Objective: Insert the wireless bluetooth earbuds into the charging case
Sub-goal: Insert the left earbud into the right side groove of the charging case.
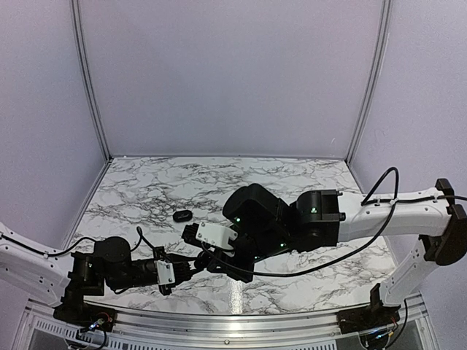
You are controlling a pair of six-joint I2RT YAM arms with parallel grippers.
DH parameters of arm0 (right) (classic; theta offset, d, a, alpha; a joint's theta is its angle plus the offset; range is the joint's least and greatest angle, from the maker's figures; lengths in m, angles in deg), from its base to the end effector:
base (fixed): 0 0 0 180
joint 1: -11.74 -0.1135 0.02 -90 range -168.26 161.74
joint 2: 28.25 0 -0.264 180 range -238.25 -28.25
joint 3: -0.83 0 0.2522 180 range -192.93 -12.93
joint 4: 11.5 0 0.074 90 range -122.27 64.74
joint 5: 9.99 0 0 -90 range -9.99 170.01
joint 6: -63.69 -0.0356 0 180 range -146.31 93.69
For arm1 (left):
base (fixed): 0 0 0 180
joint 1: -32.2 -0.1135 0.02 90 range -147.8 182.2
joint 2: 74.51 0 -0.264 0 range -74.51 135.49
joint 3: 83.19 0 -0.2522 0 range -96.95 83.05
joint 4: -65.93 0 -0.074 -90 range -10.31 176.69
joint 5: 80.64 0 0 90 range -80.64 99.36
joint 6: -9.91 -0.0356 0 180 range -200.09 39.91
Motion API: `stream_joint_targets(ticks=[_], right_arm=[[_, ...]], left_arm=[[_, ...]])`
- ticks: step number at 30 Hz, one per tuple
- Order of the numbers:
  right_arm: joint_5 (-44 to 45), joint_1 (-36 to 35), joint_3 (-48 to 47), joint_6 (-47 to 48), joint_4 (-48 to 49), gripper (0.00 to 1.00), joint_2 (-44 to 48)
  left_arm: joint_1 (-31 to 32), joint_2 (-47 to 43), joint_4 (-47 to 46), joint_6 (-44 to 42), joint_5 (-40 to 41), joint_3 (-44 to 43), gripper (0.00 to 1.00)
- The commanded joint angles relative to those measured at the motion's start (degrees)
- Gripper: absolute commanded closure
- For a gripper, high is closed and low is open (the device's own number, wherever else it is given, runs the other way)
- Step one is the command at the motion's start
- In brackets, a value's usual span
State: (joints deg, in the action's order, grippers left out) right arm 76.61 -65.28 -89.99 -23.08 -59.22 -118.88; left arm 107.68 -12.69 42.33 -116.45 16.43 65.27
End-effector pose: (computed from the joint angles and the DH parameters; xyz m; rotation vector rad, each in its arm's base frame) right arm 0.0763 0.3406 0.2975 -1.6378 1.8984 0.6444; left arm 0.0598 -0.2135 0.2063 1.3560 1.0302 -0.4075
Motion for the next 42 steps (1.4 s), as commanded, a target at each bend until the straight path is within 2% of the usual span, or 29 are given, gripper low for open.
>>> stream_joint_targets(ticks=[1, 33, 42], right_arm=[[-0.3, -0.5, -2.7, -0.8, 1.9, 1.00, 1.9], [3.1, -0.5, -4.7, -0.9, -0.9, 1.00, -3.8], [5.1, -0.4, -7.9, -0.8, -2.1, 0.88, -3.7]], left_arm=[[0.1, -0.6, -2.5, 0.9, 0.7, 0.6, 1.00], [0.1, -0.8, -4.3, 1.9, -0.9, 0.3, 1.00], [-0.7, -0.7, -13.0, 7.1, -3.1, 2.8, 1.00]])
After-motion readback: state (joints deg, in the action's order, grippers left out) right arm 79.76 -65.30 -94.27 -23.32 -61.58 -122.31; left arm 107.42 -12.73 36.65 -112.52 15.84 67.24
